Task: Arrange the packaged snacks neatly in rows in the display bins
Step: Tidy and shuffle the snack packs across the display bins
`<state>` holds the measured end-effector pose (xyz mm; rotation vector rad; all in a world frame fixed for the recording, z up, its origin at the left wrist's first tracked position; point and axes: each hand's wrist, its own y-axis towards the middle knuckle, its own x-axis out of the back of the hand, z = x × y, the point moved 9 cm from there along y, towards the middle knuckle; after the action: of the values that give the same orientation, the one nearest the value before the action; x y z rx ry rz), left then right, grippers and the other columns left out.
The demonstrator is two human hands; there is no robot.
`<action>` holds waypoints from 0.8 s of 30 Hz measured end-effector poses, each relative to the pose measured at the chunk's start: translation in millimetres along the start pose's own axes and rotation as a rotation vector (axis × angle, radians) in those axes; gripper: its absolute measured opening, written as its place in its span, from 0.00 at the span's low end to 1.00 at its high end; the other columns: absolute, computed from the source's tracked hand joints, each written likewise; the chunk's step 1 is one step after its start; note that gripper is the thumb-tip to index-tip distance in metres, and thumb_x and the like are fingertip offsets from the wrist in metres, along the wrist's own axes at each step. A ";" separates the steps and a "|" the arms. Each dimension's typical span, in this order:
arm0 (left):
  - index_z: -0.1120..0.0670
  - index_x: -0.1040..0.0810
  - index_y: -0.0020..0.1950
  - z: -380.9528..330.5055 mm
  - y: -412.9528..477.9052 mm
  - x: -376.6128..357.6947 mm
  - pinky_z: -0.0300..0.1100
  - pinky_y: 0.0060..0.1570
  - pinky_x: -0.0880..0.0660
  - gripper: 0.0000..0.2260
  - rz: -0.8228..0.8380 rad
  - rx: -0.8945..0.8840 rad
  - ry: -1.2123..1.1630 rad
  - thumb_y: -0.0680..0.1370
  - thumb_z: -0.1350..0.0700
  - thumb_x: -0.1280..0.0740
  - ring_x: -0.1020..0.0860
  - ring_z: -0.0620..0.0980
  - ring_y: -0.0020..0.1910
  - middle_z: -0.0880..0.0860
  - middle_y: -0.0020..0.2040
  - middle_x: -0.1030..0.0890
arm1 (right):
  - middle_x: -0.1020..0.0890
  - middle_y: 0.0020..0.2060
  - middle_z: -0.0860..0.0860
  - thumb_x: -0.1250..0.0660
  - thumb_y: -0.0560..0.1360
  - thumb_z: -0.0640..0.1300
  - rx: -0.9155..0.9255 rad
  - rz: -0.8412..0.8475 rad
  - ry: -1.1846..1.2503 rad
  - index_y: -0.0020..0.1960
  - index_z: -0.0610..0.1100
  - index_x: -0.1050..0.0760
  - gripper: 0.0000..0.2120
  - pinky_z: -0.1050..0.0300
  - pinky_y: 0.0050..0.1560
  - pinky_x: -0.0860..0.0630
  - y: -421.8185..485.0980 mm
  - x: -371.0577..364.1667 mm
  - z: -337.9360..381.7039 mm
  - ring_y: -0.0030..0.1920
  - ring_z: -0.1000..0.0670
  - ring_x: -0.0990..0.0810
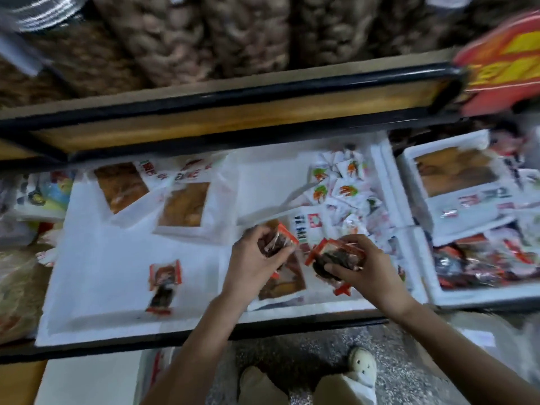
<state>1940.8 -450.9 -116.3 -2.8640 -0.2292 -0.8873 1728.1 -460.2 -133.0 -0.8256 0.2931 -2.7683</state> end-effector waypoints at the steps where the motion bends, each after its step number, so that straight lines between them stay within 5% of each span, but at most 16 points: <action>1: 0.50 0.25 0.44 -19.7 2.3 -19.3 0.23 0.37 0.33 0.12 0.005 -0.037 0.011 0.68 0.52 0.23 0.24 0.37 0.37 0.40 0.38 0.23 | 0.21 0.43 0.56 0.24 0.66 0.47 -0.030 -0.020 0.017 0.56 0.51 0.30 0.22 0.69 0.40 0.29 -2.0 22.5 -16.8 0.44 0.57 0.21; 4: 0.51 0.26 0.45 -69.3 7.5 -85.7 0.22 0.36 0.34 0.12 0.082 -0.069 0.035 0.70 0.53 0.24 0.26 0.32 0.35 0.38 0.36 0.27 | 0.20 0.43 0.52 0.23 0.66 0.45 -0.082 -0.097 -0.010 0.55 0.49 0.29 0.22 0.69 0.38 0.31 -7.6 92.3 -63.1 0.44 0.52 0.21; 8: 0.52 0.26 0.50 -117.6 19.0 -179.4 0.25 0.37 0.34 0.14 0.231 -0.079 -0.012 0.72 0.48 0.27 0.27 0.38 0.40 0.42 0.41 0.25 | 0.20 0.39 0.52 0.22 0.65 0.43 -0.134 -0.225 -0.057 0.52 0.47 0.27 0.20 0.74 0.33 0.31 -8.2 178.8 -122.3 0.40 0.51 0.21; 14: 0.56 0.27 0.51 -188.4 51.6 -303.7 0.31 0.32 0.36 0.17 0.363 -0.095 0.006 0.72 0.46 0.28 0.25 0.48 0.41 0.49 0.40 0.25 | 0.19 0.45 0.43 0.25 0.68 0.43 -0.219 -0.398 -0.096 0.58 0.38 0.29 0.23 0.62 0.41 0.35 9.2 283.8 -189.0 0.50 0.45 0.21; 18: 0.61 0.27 0.58 -232.7 83.3 -369.9 0.36 0.40 0.36 0.21 0.404 -0.087 -0.037 0.74 0.48 0.29 0.24 0.54 0.52 0.57 0.52 0.23 | 0.21 0.54 0.39 0.27 0.70 0.43 -0.242 -0.484 -0.089 0.62 0.36 0.33 0.25 0.52 0.50 0.29 37.8 334.0 -205.5 0.56 0.39 0.23; 21: 0.58 0.29 0.62 -255.0 99.5 -399.2 0.45 0.55 0.26 0.19 0.441 -0.048 -0.107 0.75 0.56 0.29 0.24 0.54 0.58 0.56 0.59 0.23 | 0.24 0.58 0.42 0.28 0.72 0.43 -0.150 -0.549 -0.020 0.65 0.37 0.37 0.27 0.47 0.55 0.26 55.1 359.4 -200.4 0.59 0.42 0.24; 24: 0.56 0.30 0.64 -257.6 94.6 -402.2 0.44 0.59 0.27 0.17 0.436 -0.096 -0.058 0.76 0.59 0.32 0.26 0.51 0.61 0.55 0.62 0.25 | 0.29 0.63 0.41 0.32 0.75 0.42 -0.084 -0.558 -0.108 0.68 0.38 0.38 0.26 0.45 0.61 0.28 56.6 363.3 -190.9 0.63 0.42 0.29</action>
<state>1488.9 -630.1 -142.8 -2.8513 0.4275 -0.7438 1336.0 -592.9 -118.6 -1.2336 0.1790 -3.2158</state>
